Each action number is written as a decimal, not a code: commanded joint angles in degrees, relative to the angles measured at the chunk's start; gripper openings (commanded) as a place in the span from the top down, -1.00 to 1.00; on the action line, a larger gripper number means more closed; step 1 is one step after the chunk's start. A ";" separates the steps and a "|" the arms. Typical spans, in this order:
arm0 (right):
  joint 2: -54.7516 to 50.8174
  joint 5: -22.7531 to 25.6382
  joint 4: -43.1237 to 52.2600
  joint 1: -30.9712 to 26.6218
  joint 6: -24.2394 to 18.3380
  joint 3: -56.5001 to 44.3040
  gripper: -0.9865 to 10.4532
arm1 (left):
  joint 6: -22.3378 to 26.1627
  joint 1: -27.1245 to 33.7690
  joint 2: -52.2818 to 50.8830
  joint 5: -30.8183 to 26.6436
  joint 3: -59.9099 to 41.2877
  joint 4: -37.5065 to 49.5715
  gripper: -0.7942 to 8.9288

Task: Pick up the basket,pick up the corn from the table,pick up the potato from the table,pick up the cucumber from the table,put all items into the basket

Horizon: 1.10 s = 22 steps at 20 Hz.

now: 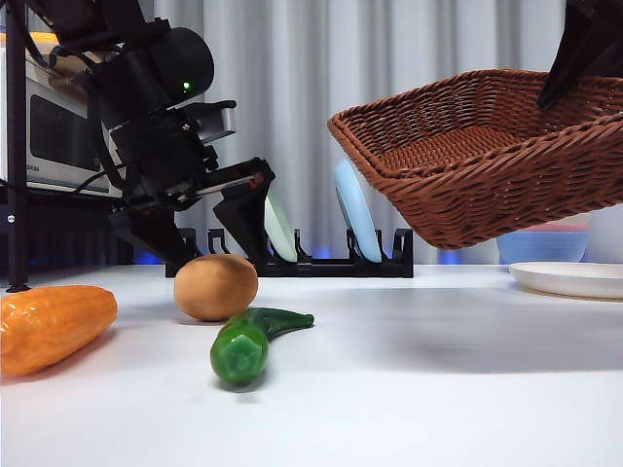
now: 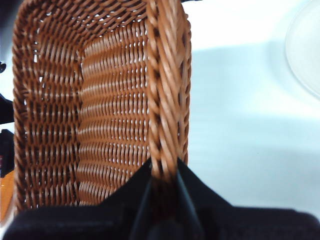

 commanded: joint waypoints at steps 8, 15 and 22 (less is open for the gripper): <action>-0.26 -0.46 0.83 0.02 0.96 0.33 0.86 | 2.54 -0.26 3.21 0.07 0.04 0.04 0.84; 0.17 -0.50 4.35 0.13 2.47 0.33 0.86 | 2.73 0.17 -8.79 -0.17 0.68 -5.07 0.85; 4.87 -0.76 8.96 2.12 7.17 0.33 0.86 | -8.63 -7.82 -31.28 -0.17 0.68 0.79 0.85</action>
